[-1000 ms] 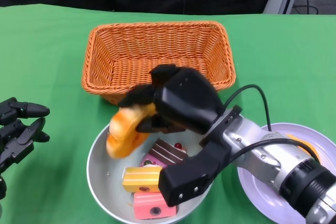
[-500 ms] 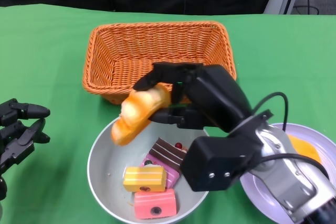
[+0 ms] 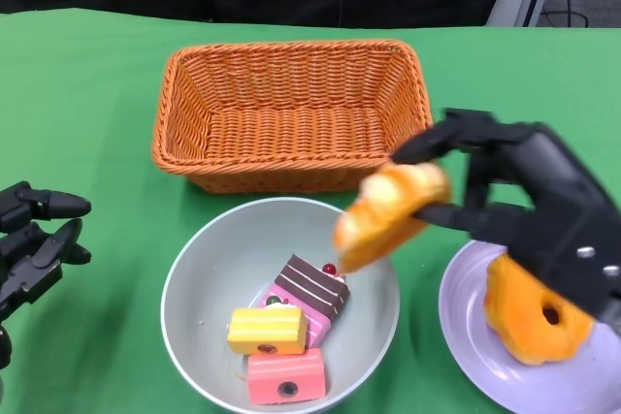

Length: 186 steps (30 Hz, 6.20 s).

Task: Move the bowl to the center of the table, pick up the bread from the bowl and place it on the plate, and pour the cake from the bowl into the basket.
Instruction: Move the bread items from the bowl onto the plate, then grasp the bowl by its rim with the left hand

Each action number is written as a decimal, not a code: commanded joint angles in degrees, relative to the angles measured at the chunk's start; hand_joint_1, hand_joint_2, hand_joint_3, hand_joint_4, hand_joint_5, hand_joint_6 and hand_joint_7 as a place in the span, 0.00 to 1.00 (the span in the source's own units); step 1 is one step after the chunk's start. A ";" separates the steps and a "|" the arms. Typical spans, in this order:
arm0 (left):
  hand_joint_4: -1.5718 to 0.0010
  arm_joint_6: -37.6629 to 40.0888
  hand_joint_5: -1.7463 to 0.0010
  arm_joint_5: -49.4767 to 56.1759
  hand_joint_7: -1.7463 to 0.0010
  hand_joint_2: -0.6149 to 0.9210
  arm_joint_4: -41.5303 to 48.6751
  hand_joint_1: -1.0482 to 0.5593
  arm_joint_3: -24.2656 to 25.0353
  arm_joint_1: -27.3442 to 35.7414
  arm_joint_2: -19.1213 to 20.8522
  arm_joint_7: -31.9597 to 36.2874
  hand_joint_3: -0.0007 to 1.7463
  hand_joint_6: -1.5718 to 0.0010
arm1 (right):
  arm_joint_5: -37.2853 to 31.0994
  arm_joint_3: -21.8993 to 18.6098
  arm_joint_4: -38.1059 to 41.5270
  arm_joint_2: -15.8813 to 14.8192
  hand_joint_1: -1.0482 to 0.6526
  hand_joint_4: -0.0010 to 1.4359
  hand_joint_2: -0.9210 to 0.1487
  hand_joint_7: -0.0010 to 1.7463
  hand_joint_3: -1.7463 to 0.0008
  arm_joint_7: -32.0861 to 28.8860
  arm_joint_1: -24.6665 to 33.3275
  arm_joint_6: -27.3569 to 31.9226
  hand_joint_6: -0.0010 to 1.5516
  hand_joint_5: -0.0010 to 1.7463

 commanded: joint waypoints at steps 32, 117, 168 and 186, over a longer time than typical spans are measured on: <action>0.47 0.23 0.29 -0.85 0.51 1.00 -0.67 0.62 0.67 -0.27 2.62 -1.21 0.21 0.43 | 6.23 -8.28 -2.55 -25.14 0.57 0.44 0.08 0.89 0.71 16.82 10.21 28.82 0.34 1.00; 0.48 0.22 0.28 -0.67 0.52 1.00 -1.91 0.62 0.15 0.83 2.52 -2.30 0.21 0.43 | -12.74 -0.11 8.69 -10.63 0.07 0.02 0.00 0.00 0.60 -11.62 16.97 -1.15 0.02 0.00; 0.46 -12.34 0.30 3.38 0.52 1.00 0.65 0.63 -3.18 0.73 5.47 -7.78 0.21 0.43 | 41.57 -10.23 6.70 9.84 0.51 0.56 0.38 0.93 0.29 4.86 18.14 -10.26 0.40 1.00; 0.66 -39.85 0.98 22.66 1.00 0.99 -5.64 0.25 -12.69 2.66 19.01 -14.57 0.01 0.64 | 39.67 -9.90 8.49 10.64 0.49 0.57 0.41 0.98 0.26 5.41 17.66 -9.76 0.37 1.00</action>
